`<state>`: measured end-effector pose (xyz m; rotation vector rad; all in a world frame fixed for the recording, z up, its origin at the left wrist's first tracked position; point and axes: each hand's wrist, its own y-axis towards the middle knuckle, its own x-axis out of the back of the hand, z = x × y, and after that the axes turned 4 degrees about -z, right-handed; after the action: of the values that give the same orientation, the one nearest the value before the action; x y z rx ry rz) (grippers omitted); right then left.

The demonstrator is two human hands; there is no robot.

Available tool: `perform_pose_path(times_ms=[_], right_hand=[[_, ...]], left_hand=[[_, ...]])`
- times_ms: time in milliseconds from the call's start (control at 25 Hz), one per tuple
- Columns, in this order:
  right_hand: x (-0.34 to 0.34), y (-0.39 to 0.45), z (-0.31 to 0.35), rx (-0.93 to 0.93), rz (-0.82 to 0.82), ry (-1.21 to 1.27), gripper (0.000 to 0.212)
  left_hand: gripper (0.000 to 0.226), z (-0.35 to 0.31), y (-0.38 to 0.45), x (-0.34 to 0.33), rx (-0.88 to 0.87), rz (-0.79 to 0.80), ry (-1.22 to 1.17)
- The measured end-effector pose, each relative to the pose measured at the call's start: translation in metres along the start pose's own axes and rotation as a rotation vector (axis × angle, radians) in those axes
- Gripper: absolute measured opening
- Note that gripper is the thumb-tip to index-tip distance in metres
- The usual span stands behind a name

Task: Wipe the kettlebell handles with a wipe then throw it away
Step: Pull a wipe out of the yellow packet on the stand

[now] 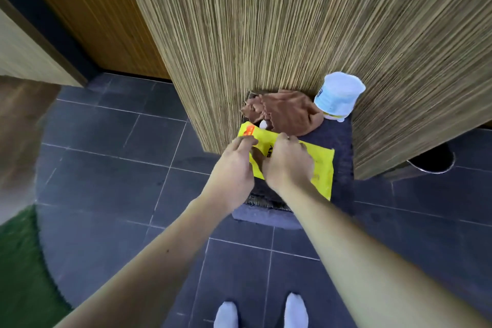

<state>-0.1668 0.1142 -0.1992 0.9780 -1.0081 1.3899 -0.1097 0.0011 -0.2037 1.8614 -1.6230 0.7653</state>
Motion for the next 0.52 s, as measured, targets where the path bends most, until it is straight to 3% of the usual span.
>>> perform_pose_path(times_ms=[120, 280, 360, 520], right_hand=[[-0.012, 0.002, 0.002, 0.085, -0.068, -0.088, 0.022], [-0.009, 0.005, -0.011, 0.169, -0.052, 0.044, 0.021], [0.004, 0.003, -0.026, 0.077, -0.055, 0.238, 0.025], [0.028, -0.006, -0.075, -0.203, -0.039, 0.524, 0.023]], left_hand=[[0.06, 0.007, 0.003, -0.016, 0.017, 0.006, 0.035], [0.043, 0.003, 0.005, -0.026, 0.035, -0.025, 0.052], [0.034, 0.002, 0.003, -0.028, 0.029, -0.034, 0.067], [0.038, 0.003, 0.001, -0.033, 0.054, -0.041, 0.125]])
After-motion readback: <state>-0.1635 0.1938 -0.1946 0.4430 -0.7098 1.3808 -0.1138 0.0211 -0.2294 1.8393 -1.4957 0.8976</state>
